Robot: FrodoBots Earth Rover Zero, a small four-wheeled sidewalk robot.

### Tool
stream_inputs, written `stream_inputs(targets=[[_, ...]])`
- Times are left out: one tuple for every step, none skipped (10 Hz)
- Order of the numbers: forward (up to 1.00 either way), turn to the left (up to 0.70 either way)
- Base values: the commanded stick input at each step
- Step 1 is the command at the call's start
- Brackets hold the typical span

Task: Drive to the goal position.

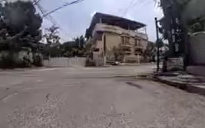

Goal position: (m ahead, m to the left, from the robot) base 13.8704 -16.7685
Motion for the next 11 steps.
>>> stream_inputs(targets=[[1.0, 0.0], [1.0, 0.0], [1.0, 0.0], [1.0, 0.0], [1.0, 0.0], [1.0, 0.0], [1.0, 0.0], [1.0, -0.07], [1.0, -0.18], [1.0, -0.34], [1.0, -0.39]])
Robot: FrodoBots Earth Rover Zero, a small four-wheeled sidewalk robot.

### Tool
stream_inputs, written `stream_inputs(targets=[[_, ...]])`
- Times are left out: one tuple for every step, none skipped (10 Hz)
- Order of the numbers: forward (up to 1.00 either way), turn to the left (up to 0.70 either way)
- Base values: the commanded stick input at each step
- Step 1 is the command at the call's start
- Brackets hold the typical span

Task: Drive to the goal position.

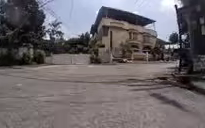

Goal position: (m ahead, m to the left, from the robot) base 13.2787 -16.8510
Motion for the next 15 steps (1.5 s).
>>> stream_inputs(targets=[[1.0, -0.4], [1.0, -0.4], [1.0, -0.37], [1.0, -0.3], [1.0, -0.01], [1.0, 0.0], [1.0, 0.0], [1.0, 0.0], [1.0, 0.0], [1.0, 0.0], [1.0, -0.03], [1.0, -0.07], [1.0, -0.16], [1.0, -0.18], [1.0, -0.21]])
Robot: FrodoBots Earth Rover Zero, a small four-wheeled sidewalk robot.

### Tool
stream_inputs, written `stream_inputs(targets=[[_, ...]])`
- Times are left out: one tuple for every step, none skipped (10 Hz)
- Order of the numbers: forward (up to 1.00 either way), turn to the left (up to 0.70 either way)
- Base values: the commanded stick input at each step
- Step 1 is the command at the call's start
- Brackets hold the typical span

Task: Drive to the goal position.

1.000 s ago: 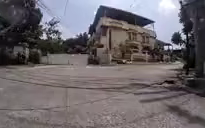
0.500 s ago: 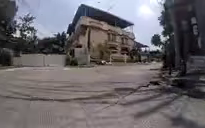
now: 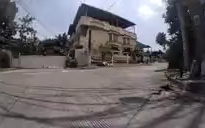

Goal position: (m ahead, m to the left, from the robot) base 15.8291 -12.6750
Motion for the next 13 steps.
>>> stream_inputs(targets=[[1.0, -0.29], [1.0, -0.31], [1.0, -0.31], [1.0, -0.31], [1.0, -0.31], [1.0, -0.27], [1.0, -0.19], [1.0, 0.0], [1.0, 0.0], [1.0, 0.0], [1.0, -0.05], [1.0, -0.19], [1.0, -0.3]])
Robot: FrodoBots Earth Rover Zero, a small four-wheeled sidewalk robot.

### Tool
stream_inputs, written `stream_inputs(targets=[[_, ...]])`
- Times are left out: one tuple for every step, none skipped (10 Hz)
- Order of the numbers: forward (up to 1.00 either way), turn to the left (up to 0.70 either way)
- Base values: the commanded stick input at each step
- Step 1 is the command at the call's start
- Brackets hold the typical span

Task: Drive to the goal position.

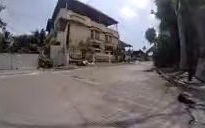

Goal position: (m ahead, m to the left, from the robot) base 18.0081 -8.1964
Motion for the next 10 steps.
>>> stream_inputs(targets=[[1.0, -0.32], [1.0, -0.32], [1.0, -0.32], [1.0, -0.32], [1.0, -0.32], [1.0, -0.32], [1.0, -0.32], [1.0, -0.32], [1.0, -0.32], [1.0, -0.32]])
